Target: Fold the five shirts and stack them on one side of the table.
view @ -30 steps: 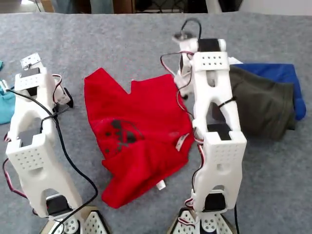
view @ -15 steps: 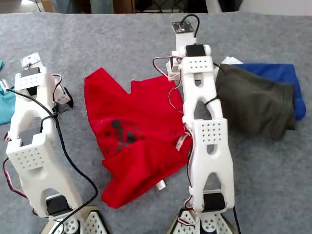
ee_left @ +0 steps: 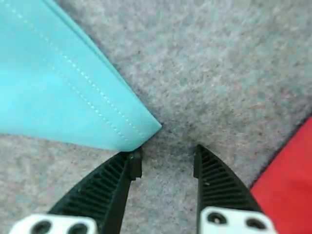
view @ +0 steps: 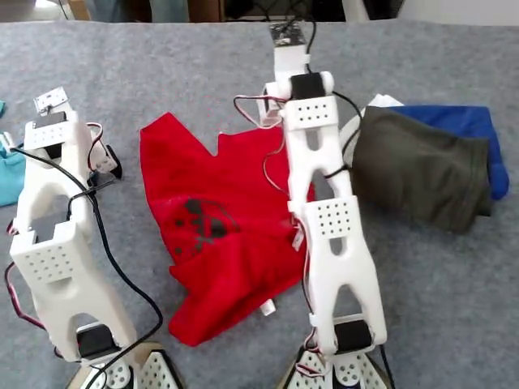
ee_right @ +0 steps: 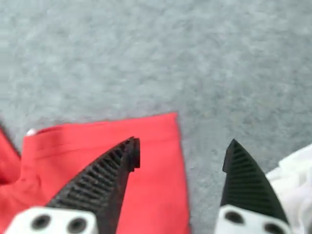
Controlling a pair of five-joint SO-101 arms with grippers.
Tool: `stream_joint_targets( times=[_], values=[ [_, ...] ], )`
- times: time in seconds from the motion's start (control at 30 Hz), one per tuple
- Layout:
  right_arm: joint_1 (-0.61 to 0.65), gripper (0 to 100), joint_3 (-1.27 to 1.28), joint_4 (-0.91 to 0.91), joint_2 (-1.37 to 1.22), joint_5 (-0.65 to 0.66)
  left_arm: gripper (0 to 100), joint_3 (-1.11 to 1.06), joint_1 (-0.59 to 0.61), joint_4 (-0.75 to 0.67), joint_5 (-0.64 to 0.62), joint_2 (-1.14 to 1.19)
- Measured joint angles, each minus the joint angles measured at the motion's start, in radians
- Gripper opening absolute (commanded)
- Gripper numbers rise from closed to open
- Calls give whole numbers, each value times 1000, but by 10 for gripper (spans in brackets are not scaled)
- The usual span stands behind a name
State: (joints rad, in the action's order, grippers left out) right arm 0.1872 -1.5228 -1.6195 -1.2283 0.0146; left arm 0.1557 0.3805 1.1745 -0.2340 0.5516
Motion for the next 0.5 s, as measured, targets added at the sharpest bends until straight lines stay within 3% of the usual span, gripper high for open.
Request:
stream_joint_targets(
  times=[0.17, 0.3, 0.5],
  values=[
    [-5, 77, -11, -15, 0, 172, 195, 0, 0, 0, 0, 0],
    [-2, 158, -11, -37, 0, 258, 195, 0, 0, 0, 0, 0],
    [-35, 140, 12, 12, -3, 288, 195, 0, 0, 0, 0, 0]
  ],
)
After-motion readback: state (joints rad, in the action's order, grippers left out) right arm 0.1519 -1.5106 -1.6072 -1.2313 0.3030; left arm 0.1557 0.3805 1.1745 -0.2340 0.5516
